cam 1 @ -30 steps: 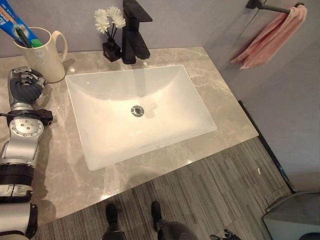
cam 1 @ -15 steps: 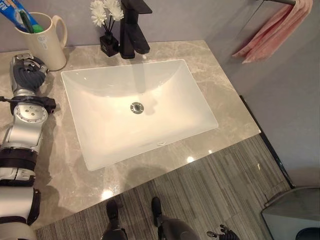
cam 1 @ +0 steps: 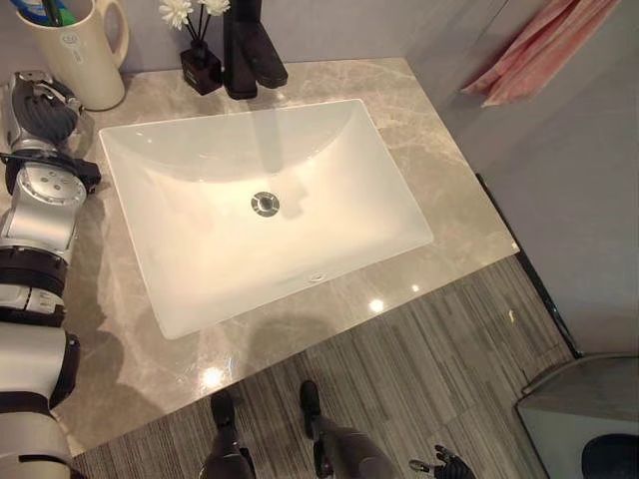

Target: Put brush and paste in cup on sink, flatten towel.

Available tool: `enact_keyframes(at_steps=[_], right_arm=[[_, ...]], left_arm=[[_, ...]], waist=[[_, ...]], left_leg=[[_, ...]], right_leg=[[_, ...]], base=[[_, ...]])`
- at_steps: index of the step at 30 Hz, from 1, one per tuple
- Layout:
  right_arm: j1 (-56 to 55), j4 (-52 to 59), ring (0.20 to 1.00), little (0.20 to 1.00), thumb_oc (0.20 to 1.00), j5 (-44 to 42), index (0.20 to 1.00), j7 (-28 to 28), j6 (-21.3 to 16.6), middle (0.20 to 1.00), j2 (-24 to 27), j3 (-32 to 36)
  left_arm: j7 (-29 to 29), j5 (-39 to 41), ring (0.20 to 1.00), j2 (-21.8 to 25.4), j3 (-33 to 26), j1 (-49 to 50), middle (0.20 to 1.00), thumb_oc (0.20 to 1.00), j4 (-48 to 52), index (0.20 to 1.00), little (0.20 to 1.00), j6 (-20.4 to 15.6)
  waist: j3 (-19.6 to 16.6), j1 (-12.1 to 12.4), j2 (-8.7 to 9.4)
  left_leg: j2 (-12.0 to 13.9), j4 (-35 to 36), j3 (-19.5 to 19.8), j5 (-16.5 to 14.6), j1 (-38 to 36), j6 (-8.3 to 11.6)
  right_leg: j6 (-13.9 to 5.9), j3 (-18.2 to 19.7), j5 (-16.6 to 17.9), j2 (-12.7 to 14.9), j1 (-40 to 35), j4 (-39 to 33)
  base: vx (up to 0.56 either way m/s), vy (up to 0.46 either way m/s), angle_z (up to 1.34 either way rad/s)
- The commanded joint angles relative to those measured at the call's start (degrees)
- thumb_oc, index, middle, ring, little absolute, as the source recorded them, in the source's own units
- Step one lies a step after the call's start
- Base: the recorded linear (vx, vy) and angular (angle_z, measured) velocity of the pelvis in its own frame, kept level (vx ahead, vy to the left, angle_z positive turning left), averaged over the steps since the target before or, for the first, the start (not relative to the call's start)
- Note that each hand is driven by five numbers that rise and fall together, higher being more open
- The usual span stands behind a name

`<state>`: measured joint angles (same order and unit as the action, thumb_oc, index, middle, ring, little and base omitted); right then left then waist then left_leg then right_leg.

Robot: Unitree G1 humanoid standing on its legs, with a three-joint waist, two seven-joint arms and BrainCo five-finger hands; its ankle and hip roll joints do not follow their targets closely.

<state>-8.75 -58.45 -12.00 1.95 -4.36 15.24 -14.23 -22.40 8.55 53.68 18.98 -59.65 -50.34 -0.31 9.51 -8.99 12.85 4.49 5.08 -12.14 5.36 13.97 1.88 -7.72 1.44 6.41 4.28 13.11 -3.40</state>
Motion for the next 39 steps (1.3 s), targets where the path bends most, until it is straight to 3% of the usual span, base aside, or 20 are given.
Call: enact_keyframes(at_steps=[1,14,26,28,34,36,39], right_arm=[[1.4,0.6,1.000,1.000,1.000,-1.9,1.000,0.7,-1.0,1.000,2.2,-0.6],[1.1,-1.3,1.000,1.000,1.000,-1.7,1.000,0.8,-0.5,1.000,1.1,0.1],[0.9,-6.9,1.000,1.000,1.000,1.1,1.000,1.0,0.8,1.000,-0.3,5.7],[0.9,-6.8,1.000,1.000,1.000,1.4,1.000,1.1,0.9,1.000,0.0,5.9],[1.2,-5.1,1.000,1.000,1.000,2.1,1.000,1.1,0.9,1.000,1.0,8.7],[1.0,-3.6,1.000,1.000,1.000,2.4,1.000,0.7,0.4,1.000,1.5,9.9],[0.1,-2.4,1.000,1.000,1.000,2.6,1.000,0.3,-0.1,1.000,1.9,10.9]], left_arm=[[-1.3,-1.0,0.200,0.2,1.5,-2.4,0.200,0.200,-3.8,0.200,0.200,-0.4],[-2.4,-0.3,0.200,-1.0,-3.4,5.1,0.200,0.200,1.9,0.200,0.200,-0.7],[0.4,-1.8,0.200,-8.7,-19.7,33.5,0.200,0.200,26.0,0.200,0.200,-3.6],[1.0,-1.5,0.200,-9.4,-21.1,35.7,0.200,0.200,28.0,0.200,0.200,-3.9],[5.4,4.0,0.200,-14.8,-28.7,50.5,0.200,0.200,43.8,0.200,0.200,-7.8],[9.6,11.6,0.200,-17.7,-30.7,56.5,0.200,0.200,50.7,0.200,0.200,-11.0],[13.3,18.0,0.200,-21.8,-30.6,60.7,0.200,0.200,55.8,0.200,0.200,-12.6]], waist=[[0.9,-1.5,-1.70],[-0.5,0.1,-2.26],[-3.8,6.4,-5.06],[-4.1,6.6,-5.28],[-5.8,7.9,-6.32],[-6.1,7.8,-7.11],[-6.4,7.3,-7.90]], left_leg=[[1.4,-0.1,1.0,-1.3,-0.7,-0.24],[1.1,-0.1,2.1,-1.7,-2.2,-0.39],[-0.8,-0.1,6.8,-2.0,-6.0,-0.40],[-1.0,-0.1,7.0,-2.0,-6.2,-0.34],[-1.2,-0.1,8.3,-1.4,-7.6,-0.14],[-0.8,-0.1,8.2,-1.2,-8.5,-0.14],[-0.6,-0.1,8.0,-1.0,-9.4,-0.10]], right_leg=[[-4.88,-0.7,8.0,4.3,-5.8,0.3],[-4.54,-2.1,5.9,4.3,-7.2,1.9],[-2.67,-8.2,0.1,4.5,-13.7,4.2],[-2.47,-8.5,-0.3,4.5,-14.1,4.3],[-1.25,-9.5,-2.4,4.0,-16.2,5.3],[-0.77,-9.0,-3.5,3.7,-16.4,6.5],[-0.26,-8.7,-4.4,3.3,-16.8,7.1]], base=[[-0.01,-0.011,-0.10],[0.00,-0.009,-0.01],[0.01,-0.015,0.25],[-0.02,-0.014,0.41],[-0.03,-0.020,0.21],[-0.06,-0.019,0.08],[-0.05,-0.015,-0.02]])
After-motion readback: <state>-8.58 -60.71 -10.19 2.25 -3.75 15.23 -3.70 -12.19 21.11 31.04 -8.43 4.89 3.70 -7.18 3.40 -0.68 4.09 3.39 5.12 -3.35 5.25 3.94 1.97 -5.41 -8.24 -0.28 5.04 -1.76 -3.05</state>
